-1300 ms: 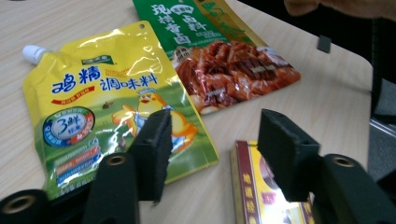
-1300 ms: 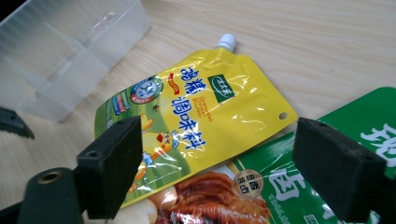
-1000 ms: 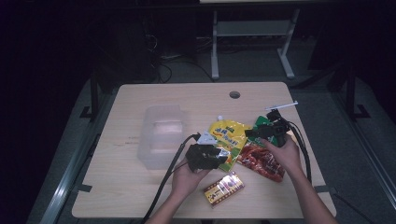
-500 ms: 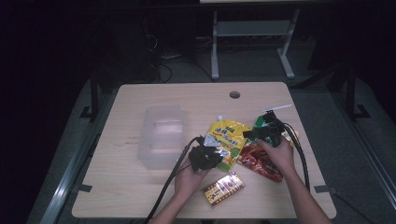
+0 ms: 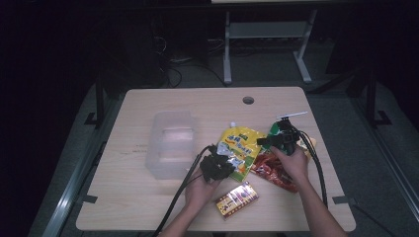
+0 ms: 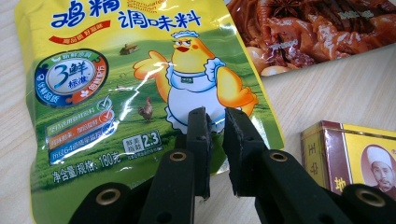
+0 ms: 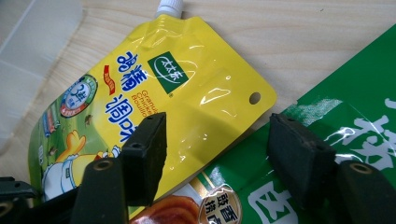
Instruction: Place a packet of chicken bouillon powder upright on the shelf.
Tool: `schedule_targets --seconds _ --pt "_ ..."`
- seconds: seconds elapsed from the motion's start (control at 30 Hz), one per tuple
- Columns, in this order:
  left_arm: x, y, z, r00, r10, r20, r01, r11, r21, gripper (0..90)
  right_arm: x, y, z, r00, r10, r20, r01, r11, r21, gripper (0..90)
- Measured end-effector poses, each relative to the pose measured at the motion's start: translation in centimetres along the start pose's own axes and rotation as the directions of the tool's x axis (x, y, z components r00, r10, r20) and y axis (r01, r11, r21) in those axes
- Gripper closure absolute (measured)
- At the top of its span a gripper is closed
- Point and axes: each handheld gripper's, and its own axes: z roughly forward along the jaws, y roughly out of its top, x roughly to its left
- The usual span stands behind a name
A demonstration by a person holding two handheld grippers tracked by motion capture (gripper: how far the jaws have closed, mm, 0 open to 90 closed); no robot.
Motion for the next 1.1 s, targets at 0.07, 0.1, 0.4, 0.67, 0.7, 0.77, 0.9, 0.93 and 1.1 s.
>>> schedule_targets --seconds 0.07,0.1,0.4,0.67,0.7,0.77,0.9,0.93,1.1 --pt "0.0 0.0 0.0 1.0 0.002 -0.002 -0.002 1.0 0.001 79.4 -0.1 0.0 0.1 1.0 0.007 -0.003 -0.007 1.0 -0.004 41.7" --pt "0.0 0.0 0.1 1.0 0.003 -0.003 -0.003 1.0 0.002 79.4 -0.1 0.0 0.1 1.0 0.007 -0.003 -0.007 1.0 -0.004 41.7" --pt "0.0 0.0 0.1 1.0 0.0 -0.003 0.0 1.0 0.005 78.8 -0.1 -0.1 0.5 0.998 0.055 -0.03 -0.055 0.998 -0.003 48.5" --pt "-0.1 0.1 0.2 0.9999 0.013 -0.008 -0.013 0.9997 0.022 78.7 -0.1 -0.3 1.1 0.9904 0.079 -0.114 -0.077 0.997 0.017 52.6" --pt "-0.2 0.2 0.3 0.9999 0.011 -0.007 -0.011 0.9997 0.02 78.7 -0.1 -0.3 1.1 0.9904 0.079 -0.114 -0.077 0.997 0.017 52.6" --pt "-0.2 0.2 0.3 0.9999 0.013 -0.007 -0.013 0.9997 0.022 78.7 0.0 -0.4 1.4 0.9883 0.079 -0.13 -0.077 0.997 0.024 55.1" --pt "-0.2 0.3 0.4 0.9999 0.015 -0.003 -0.015 0.9994 0.031 78.7 0.1 -0.4 2.0 0.9831 0.098 -0.155 -0.092 0.995 0.047 60.7" --pt "-0.2 0.4 0.4 0.9999 0.013 -0.002 -0.013 0.9994 0.031 78.8 0.1 -0.4 2.3 0.9781 0.117 -0.172 -0.11 0.993 0.052 65.0" --pt "-0.1 0.4 0.5 0.9999 0.015 0.006 -0.015 0.9994 0.032 79.3 0.1 -0.3 2.7 0.9699 0.132 -0.204 -0.125 0.991 0.047 72.7"
